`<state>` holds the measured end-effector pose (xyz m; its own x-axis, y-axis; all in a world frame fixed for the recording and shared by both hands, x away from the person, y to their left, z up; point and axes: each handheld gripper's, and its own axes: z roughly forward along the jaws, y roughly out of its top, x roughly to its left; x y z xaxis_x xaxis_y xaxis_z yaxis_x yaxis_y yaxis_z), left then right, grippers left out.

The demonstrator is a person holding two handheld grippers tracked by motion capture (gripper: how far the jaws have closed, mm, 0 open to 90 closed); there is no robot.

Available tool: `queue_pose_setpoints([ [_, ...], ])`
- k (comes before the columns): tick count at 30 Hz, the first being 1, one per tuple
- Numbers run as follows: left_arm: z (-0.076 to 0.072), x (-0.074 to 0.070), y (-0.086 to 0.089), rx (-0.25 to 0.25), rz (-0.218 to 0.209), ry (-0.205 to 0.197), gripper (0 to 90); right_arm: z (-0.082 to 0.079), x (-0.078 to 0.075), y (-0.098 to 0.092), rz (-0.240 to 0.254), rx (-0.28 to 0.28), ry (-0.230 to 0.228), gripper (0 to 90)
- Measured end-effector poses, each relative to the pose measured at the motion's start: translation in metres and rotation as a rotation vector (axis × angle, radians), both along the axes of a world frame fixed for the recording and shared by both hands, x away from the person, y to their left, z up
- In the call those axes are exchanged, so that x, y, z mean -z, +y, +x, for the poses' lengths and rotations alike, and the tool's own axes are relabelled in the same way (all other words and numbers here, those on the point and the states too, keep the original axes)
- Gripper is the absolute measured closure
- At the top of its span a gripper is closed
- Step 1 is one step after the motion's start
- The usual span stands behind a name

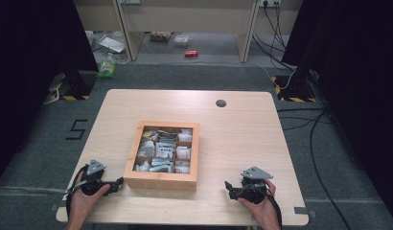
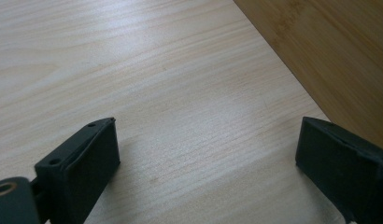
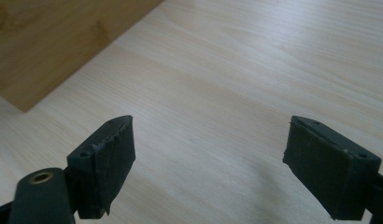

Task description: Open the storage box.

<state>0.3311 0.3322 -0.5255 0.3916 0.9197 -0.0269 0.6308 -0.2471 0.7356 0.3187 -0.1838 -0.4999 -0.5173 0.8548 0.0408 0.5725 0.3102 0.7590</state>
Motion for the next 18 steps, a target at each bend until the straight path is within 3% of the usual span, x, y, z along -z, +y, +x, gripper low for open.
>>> queue_pose_setpoints([
  [12, 0.0, 0.0, 0.0, 0.0, 0.001, 0.0, 5.1, -0.011, -0.011, 0.02, 0.075, -0.067, 0.0, 25.4],
  [18, 0.0, 0.0, 0.0, 0.0, 0.001, 0.0, 5.1, -0.018, -0.014, 0.037, 0.074, -0.124, -0.009, 29.0],
])
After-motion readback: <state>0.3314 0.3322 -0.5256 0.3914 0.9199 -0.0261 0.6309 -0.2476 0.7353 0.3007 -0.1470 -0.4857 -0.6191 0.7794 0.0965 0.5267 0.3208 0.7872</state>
